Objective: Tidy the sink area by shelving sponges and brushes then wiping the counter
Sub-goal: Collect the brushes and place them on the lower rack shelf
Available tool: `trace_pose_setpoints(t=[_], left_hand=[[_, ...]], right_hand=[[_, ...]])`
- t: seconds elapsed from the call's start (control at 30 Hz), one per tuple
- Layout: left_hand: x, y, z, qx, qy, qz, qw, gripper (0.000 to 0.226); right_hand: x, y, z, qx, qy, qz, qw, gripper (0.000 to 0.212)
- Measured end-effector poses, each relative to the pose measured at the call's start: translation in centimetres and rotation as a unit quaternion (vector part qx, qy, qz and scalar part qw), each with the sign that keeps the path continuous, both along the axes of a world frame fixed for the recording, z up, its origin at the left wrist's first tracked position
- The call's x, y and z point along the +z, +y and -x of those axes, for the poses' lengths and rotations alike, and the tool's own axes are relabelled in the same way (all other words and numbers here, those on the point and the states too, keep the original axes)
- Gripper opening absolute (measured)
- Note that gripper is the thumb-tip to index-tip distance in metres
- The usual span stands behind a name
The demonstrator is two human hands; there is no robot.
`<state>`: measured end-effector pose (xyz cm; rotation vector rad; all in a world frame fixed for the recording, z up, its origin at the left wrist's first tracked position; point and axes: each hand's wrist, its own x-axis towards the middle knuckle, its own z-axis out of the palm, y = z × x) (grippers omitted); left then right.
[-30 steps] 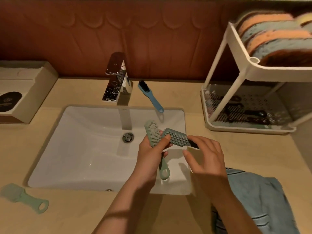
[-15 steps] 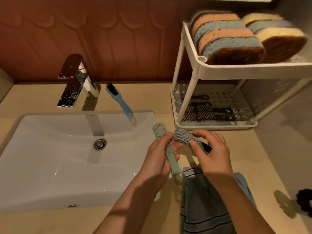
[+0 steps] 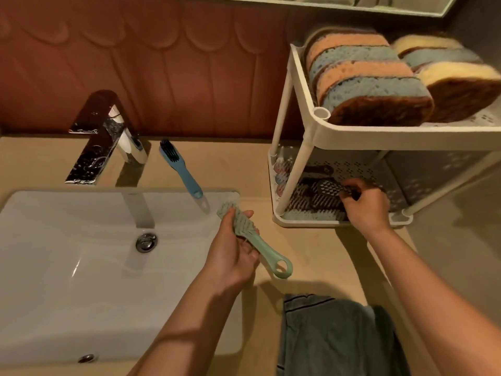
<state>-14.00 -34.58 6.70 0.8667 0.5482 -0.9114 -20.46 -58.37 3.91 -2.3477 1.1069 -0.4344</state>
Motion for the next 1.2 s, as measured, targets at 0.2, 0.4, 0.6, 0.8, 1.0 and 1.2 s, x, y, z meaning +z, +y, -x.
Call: trace_pose_setpoints(t=[0.2,0.4,0.6,0.8,1.0,1.2], left_hand=[[-0.6,-0.9,-0.8,0.029,0.036,0.000,0.999,0.031],[-1.2,-1.3,-1.0,0.049,0.043,-0.003,0.998,0.031],[-1.7,-1.1,-0.7,0.047,0.028,-0.030,0.998,0.031],[-0.8,-0.8,-0.6,0.056,0.038,-0.021,0.997,0.027],[-0.4,-1.2,0.4,0.010,-0.016,-0.023,1.000,0.015],[0.2,-1.4,2.1,-0.072,-0.099,-0.068,0.990,0.017]], right_hand=[[-0.6,-4.4,-3.6,0.028,0.047,0.029,0.998,0.021],[-1.6,-5.5,-5.3,0.070,0.107,0.028,0.991,0.025],[-2.1,-5.7,-6.3,0.111,0.106,-0.011,0.988,0.022],[-1.8,-4.8,-5.8,0.103,0.071,-0.052,0.991,0.029],[0.2,1.0,-1.6,0.087,-0.027,-0.114,0.989,0.024],[3.2,7.9,2.6,0.182,-0.058,-0.160,0.968,0.020]])
